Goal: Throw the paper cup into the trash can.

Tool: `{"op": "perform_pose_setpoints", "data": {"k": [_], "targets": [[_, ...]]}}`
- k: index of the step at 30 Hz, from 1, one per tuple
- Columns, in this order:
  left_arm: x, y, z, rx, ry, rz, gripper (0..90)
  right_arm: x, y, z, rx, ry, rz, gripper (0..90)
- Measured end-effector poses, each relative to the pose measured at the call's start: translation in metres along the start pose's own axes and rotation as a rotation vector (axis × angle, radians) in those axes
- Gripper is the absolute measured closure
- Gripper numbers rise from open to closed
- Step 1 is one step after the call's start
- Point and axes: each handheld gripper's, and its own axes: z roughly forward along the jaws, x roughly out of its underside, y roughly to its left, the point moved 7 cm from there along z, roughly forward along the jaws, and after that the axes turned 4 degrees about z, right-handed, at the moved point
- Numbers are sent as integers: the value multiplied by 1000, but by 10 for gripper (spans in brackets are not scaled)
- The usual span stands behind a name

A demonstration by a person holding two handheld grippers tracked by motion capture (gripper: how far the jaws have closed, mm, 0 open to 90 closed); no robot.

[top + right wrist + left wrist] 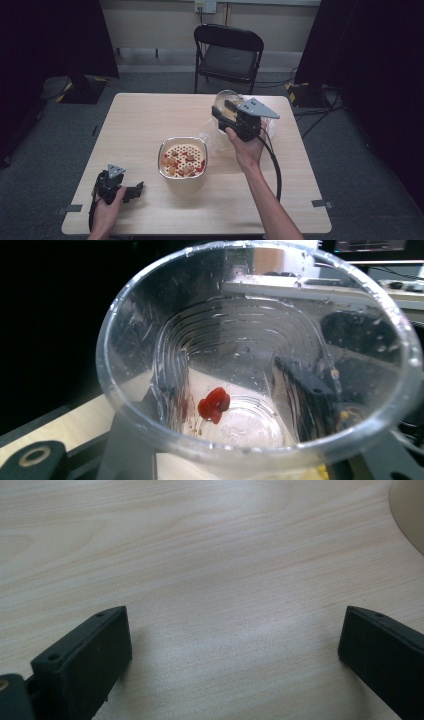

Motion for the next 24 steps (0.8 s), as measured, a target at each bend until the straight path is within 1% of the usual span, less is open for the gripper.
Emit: {"op": "perform_pose_setpoints", "data": {"k": [2,6,7,8,9,10,11,13,14,15,16,19,21,22,24], "targets": [[0,0,0,0,0,0,2,-4,-10,-2,15,2,22,495],[0,0,0,0,0,0,2,-10,-29,-5,41,4,42,495],[0,0,0,0,0,0,2,-10,-29,-5,41,4,42,495],[0,0,0,0,0,0,2,-11,-33,-6,45,3,50,495],[0,0,0,0,0,0,2,-11,-42,-7,62,10,49,494],[0,0,0,0,0,0,2,-11,-42,-7,62,10,49,494],[0,0,0,0,0,0,2,-11,-49,-6,72,24,51,494],[0,0,0,0,0,0,2,-10,-57,-5,87,35,58,494],[0,0,0,0,0,0,2,-10,-60,-5,89,39,67,494],[0,0,0,0,0,0,2,-10,-60,-5,89,39,67,494],[0,0,0,0,0,0,2,-9,-66,-4,104,48,71,493],[0,0,0,0,0,0,2,-8,-74,-2,122,66,65,494],[0,0,0,0,0,0,2,-8,-77,-1,124,71,67,494],[0,0,0,0,0,0,2,-8,-82,1,135,80,75,494],[0,0,0,0,0,0,2,-7,-87,3,141,88,87,494]]}}
